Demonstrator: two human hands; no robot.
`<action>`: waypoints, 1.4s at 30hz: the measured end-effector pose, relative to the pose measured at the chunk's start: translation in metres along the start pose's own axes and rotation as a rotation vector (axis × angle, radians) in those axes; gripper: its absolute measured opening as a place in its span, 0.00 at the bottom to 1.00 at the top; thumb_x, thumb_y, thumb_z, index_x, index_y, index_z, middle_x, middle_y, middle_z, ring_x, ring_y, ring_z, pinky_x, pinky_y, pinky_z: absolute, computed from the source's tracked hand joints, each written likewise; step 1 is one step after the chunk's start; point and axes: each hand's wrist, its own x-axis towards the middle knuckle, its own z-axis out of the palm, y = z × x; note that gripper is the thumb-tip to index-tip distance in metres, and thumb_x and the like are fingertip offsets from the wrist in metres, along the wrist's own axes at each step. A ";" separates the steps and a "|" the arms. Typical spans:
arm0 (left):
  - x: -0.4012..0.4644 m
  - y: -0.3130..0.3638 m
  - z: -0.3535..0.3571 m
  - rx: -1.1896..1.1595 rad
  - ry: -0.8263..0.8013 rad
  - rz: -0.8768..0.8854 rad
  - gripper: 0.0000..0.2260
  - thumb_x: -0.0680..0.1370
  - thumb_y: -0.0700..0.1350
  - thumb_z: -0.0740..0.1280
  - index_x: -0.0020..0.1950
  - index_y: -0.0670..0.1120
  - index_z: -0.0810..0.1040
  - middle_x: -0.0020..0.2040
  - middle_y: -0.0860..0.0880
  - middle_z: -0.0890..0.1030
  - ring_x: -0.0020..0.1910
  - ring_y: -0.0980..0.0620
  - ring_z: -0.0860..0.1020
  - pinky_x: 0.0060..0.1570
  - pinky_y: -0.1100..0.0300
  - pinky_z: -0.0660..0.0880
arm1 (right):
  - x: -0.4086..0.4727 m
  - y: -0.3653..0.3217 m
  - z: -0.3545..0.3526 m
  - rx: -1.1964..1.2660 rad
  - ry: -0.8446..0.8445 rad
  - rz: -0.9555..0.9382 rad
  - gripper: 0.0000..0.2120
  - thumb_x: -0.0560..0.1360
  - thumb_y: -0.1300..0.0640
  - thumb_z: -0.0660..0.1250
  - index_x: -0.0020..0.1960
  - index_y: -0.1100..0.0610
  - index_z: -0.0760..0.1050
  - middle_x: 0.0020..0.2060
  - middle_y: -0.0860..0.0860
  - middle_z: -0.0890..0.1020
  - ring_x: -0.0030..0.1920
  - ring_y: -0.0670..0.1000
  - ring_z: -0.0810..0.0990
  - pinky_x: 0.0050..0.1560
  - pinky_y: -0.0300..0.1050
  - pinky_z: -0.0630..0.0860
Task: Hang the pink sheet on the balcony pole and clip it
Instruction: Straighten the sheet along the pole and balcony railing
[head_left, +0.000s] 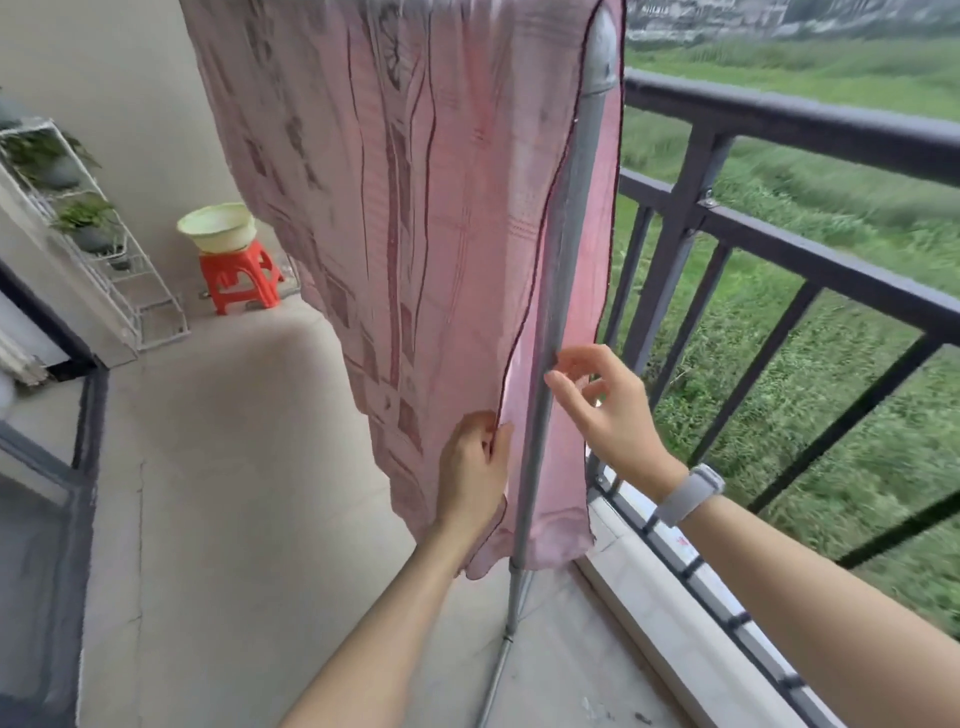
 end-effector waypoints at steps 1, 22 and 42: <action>-0.002 0.000 0.001 -0.029 -0.040 -0.030 0.15 0.76 0.41 0.63 0.33 0.52 0.63 0.26 0.57 0.65 0.26 0.56 0.66 0.28 0.69 0.62 | 0.000 -0.005 0.002 -0.082 0.000 -0.013 0.16 0.71 0.42 0.65 0.48 0.54 0.72 0.41 0.46 0.77 0.41 0.43 0.75 0.38 0.36 0.71; -0.020 -0.090 -0.067 0.317 -0.352 -0.049 0.21 0.75 0.44 0.63 0.68 0.46 0.65 0.66 0.47 0.70 0.64 0.45 0.68 0.61 0.53 0.65 | -0.072 0.010 0.061 -0.430 0.265 -0.072 0.07 0.74 0.59 0.56 0.50 0.60 0.66 0.46 0.58 0.73 0.43 0.53 0.72 0.41 0.46 0.72; 0.179 -0.286 -0.375 0.812 0.064 -0.261 0.21 0.78 0.46 0.59 0.70 0.46 0.62 0.71 0.46 0.64 0.70 0.48 0.60 0.67 0.49 0.56 | 0.138 -0.048 0.446 -0.442 -0.436 -0.218 0.13 0.73 0.60 0.61 0.56 0.57 0.76 0.54 0.53 0.80 0.59 0.56 0.73 0.60 0.49 0.64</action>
